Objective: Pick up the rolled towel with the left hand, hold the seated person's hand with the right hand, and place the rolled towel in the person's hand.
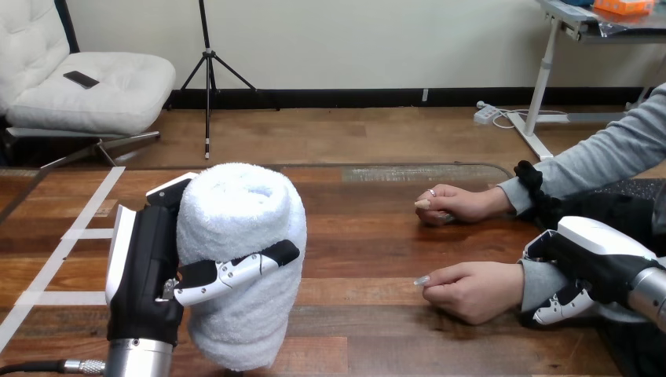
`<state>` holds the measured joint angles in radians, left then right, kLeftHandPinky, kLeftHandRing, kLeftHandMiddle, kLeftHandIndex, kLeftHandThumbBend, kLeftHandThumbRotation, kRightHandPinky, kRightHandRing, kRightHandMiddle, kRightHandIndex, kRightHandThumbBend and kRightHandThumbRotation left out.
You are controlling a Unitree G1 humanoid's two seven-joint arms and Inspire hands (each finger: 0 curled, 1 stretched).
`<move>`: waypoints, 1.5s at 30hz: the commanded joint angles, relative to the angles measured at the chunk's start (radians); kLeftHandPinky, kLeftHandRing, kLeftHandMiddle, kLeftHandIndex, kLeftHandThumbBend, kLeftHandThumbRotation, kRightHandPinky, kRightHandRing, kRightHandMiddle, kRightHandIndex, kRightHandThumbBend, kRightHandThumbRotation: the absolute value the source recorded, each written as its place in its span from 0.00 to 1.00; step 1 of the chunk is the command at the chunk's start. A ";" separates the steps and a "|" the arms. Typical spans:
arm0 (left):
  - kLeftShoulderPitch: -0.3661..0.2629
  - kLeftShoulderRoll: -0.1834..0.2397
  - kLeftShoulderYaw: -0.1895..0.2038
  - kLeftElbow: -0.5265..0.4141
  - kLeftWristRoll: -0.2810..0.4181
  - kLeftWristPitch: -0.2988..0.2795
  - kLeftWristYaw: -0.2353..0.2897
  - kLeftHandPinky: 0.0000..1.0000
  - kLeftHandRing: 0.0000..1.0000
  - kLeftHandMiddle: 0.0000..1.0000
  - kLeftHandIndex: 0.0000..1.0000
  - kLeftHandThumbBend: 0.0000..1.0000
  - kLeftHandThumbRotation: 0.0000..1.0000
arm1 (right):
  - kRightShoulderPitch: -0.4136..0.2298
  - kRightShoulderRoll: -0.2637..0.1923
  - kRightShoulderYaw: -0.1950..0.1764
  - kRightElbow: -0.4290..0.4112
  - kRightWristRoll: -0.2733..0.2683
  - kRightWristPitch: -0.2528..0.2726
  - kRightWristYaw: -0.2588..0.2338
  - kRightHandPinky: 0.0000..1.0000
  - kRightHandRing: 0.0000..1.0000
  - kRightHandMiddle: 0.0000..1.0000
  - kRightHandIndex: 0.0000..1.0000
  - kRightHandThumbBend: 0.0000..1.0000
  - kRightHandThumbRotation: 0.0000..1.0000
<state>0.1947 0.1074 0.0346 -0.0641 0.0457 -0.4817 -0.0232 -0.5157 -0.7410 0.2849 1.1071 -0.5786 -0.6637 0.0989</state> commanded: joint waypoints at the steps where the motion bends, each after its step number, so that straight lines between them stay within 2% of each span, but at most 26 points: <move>1: -0.063 -0.003 0.011 -0.012 -0.008 -0.026 0.005 0.29 0.33 0.38 0.38 0.72 0.00 | -0.046 -0.001 0.011 -0.003 -0.004 -0.027 -0.033 0.32 0.36 0.41 0.42 0.63 0.03; 6: -0.065 -0.001 0.012 -0.009 -0.002 -0.031 0.007 0.29 0.33 0.38 0.38 0.73 0.00 | -0.046 0.000 0.012 -0.002 -0.006 -0.037 -0.046 0.31 0.35 0.40 0.41 0.59 0.06; 14: -0.065 -0.003 0.012 -0.012 -0.003 -0.024 0.008 0.29 0.33 0.38 0.38 0.73 0.00 | -0.048 0.004 0.010 0.012 0.003 -0.069 -0.070 0.25 0.30 0.36 0.36 0.57 0.03; 24: -0.065 -0.003 0.010 -0.010 -0.008 -0.026 0.004 0.29 0.33 0.37 0.38 0.73 0.00 | -0.052 0.008 0.008 0.018 0.013 -0.067 -0.067 0.23 0.27 0.34 0.34 0.52 0.08; 36: -0.064 -0.001 0.010 -0.011 -0.008 -0.023 0.002 0.29 0.33 0.37 0.38 0.72 0.00 | -0.051 0.017 -0.007 0.025 0.039 -0.078 -0.057 0.21 0.25 0.32 0.32 0.51 0.02; 45: -0.067 0.001 0.011 -0.003 -0.008 -0.030 0.001 0.29 0.33 0.37 0.38 0.72 0.00 | -0.051 0.020 -0.011 0.024 0.058 -0.074 -0.040 0.22 0.26 0.33 0.33 0.50 0.01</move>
<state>0.1946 0.1075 0.0347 -0.0639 0.0466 -0.4817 -0.0234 -0.5157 -0.7410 0.3025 1.1375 -0.5642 -0.7236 0.0570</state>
